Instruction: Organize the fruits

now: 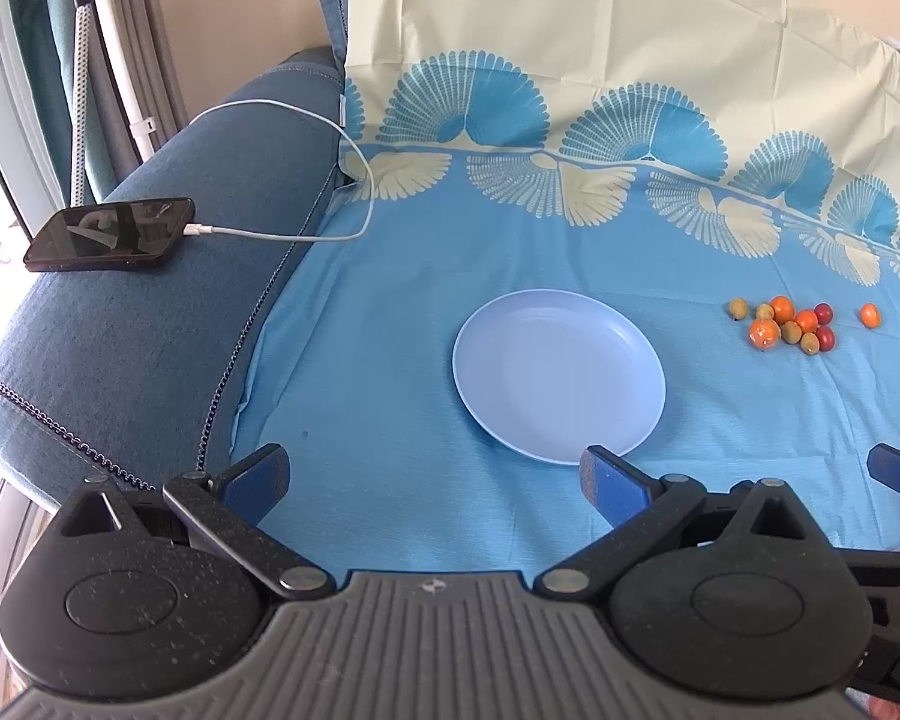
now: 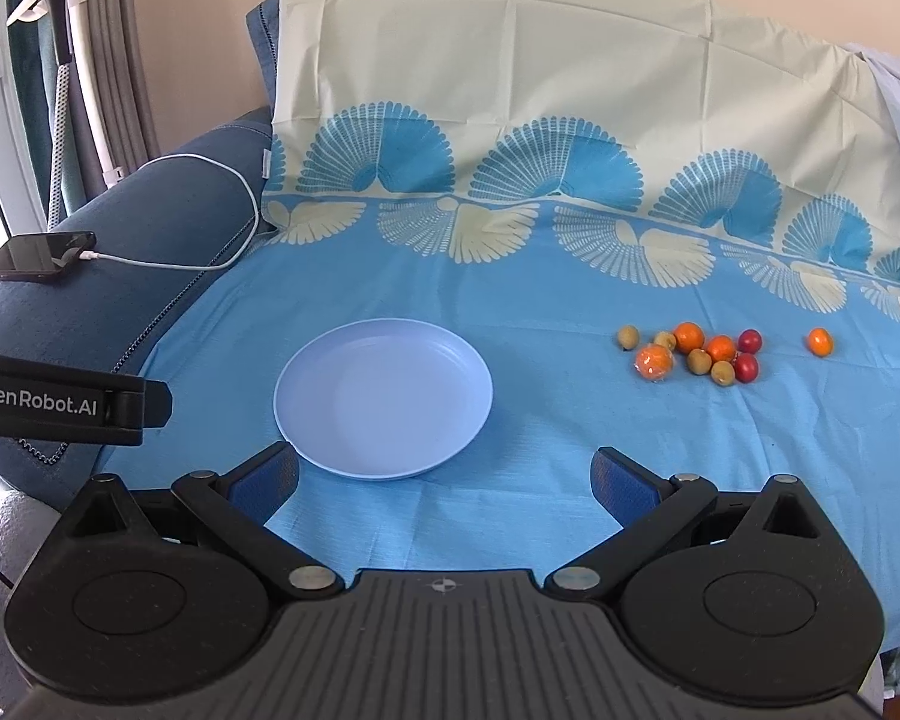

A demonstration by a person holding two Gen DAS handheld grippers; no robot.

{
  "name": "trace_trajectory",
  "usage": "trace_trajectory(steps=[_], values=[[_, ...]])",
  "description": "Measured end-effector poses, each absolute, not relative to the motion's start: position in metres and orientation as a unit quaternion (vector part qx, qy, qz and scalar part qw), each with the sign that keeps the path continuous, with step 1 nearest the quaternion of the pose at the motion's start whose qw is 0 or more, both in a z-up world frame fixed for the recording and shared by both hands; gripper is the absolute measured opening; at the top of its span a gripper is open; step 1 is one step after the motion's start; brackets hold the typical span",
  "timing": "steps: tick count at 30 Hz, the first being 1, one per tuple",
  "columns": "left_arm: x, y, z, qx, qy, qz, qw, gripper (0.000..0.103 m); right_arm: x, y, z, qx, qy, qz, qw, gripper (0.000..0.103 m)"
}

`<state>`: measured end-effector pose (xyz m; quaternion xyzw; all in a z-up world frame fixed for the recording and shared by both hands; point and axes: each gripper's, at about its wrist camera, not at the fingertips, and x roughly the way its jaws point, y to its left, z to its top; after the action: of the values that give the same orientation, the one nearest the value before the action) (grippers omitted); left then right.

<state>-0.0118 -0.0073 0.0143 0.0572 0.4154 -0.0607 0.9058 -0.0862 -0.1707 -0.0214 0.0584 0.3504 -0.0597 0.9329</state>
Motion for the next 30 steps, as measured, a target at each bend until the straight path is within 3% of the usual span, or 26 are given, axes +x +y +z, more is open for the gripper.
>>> trace_trajectory(steps=[30], values=[[-0.0081, -0.0077, 0.011, 0.059, 0.42, -0.055, 0.904, 0.103, -0.0866, -0.1716, -0.0277, 0.054, 0.353, -0.063, 0.932, 0.103]])
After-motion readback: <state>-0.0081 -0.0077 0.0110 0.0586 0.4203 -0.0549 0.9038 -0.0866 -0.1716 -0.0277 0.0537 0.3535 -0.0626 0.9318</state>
